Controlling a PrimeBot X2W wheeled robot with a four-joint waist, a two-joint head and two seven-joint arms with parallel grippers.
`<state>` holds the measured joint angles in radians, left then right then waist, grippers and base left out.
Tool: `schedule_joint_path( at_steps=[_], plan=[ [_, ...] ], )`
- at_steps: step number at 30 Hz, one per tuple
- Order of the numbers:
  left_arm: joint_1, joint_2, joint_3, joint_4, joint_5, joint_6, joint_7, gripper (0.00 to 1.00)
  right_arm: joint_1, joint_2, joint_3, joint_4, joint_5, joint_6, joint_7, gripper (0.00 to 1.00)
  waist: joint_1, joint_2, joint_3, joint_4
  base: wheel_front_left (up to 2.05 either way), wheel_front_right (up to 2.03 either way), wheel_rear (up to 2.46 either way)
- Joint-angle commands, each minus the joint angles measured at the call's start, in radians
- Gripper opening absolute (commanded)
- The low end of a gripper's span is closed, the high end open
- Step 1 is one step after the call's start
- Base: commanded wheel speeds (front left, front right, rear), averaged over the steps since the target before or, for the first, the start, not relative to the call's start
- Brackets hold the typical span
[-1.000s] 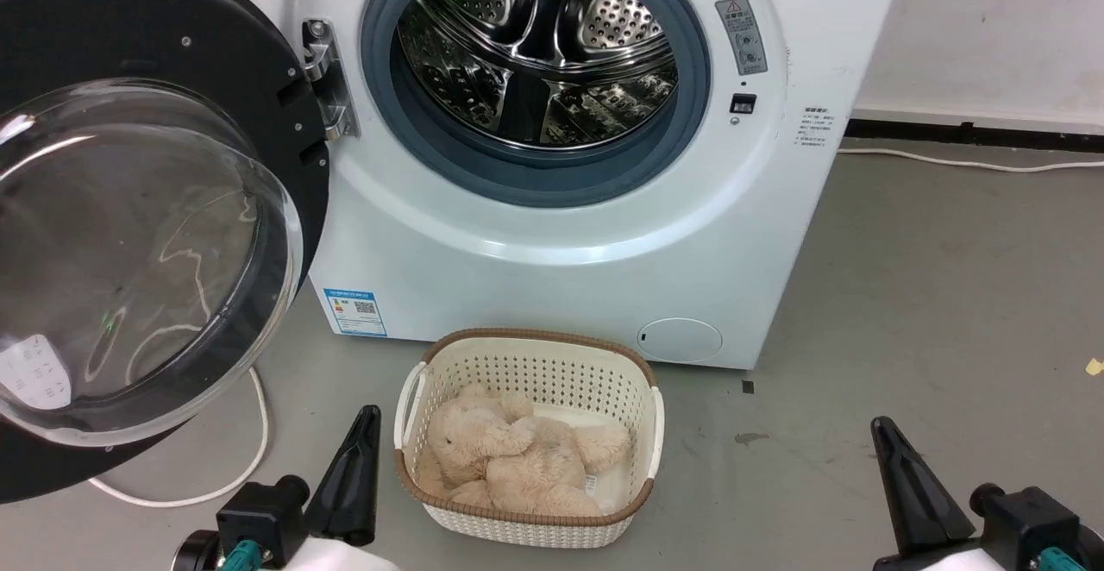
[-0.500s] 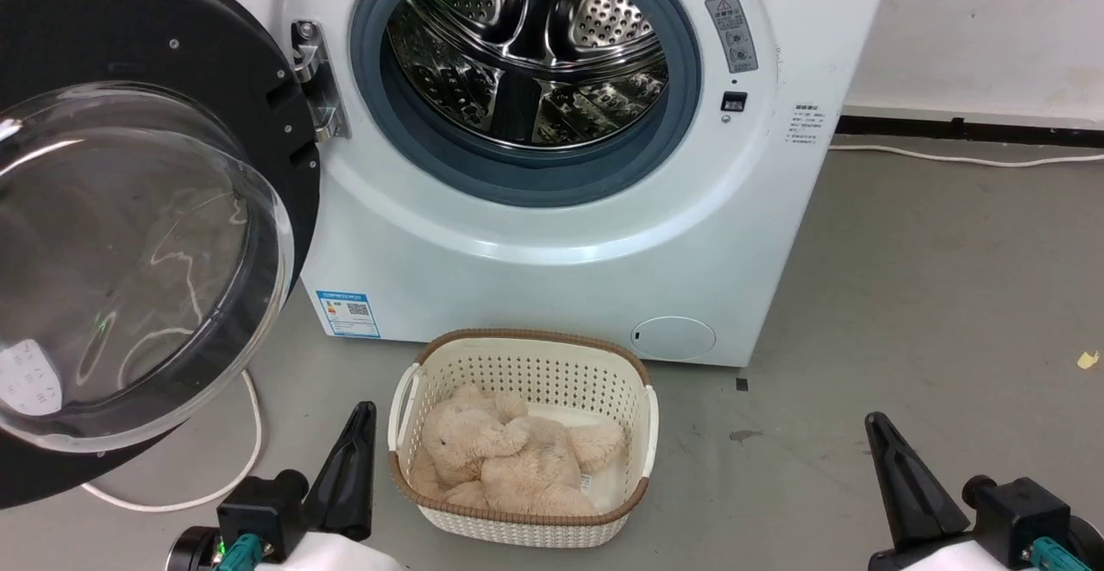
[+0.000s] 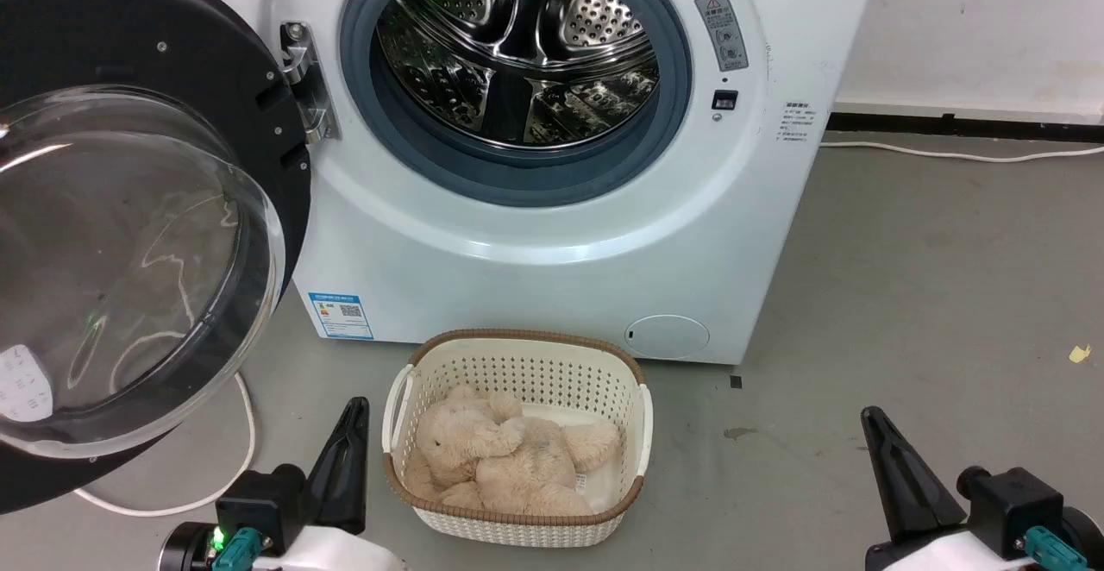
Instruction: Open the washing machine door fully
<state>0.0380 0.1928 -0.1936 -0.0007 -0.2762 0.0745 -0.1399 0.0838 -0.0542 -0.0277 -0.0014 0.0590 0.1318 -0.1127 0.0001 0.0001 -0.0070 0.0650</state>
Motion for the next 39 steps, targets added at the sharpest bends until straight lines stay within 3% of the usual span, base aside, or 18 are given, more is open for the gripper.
schedule_joint_path(
  at_steps=[1, 39],
  plan=[
    [-0.014, -0.009, 0.009, 0.0, 0.015, -0.008, 0.008, 0.0, -0.015, 0.002, 0.002, 0.001, -0.011, 0.0, 0.004, 0.0, -0.0001, -0.0001, 0.0, -0.001, 0.0, 0.0, 0.0],
    [-0.026, -0.077, 0.103, 0.0, 0.147, -0.041, 0.074, 0.0, -0.05, 0.003, 0.015, 0.001, -0.035, -0.001, 0.059, 0.0, -0.0001, -0.0001, 0.004, -0.033, 0.0, 0.0, 0.0]
  ],
)
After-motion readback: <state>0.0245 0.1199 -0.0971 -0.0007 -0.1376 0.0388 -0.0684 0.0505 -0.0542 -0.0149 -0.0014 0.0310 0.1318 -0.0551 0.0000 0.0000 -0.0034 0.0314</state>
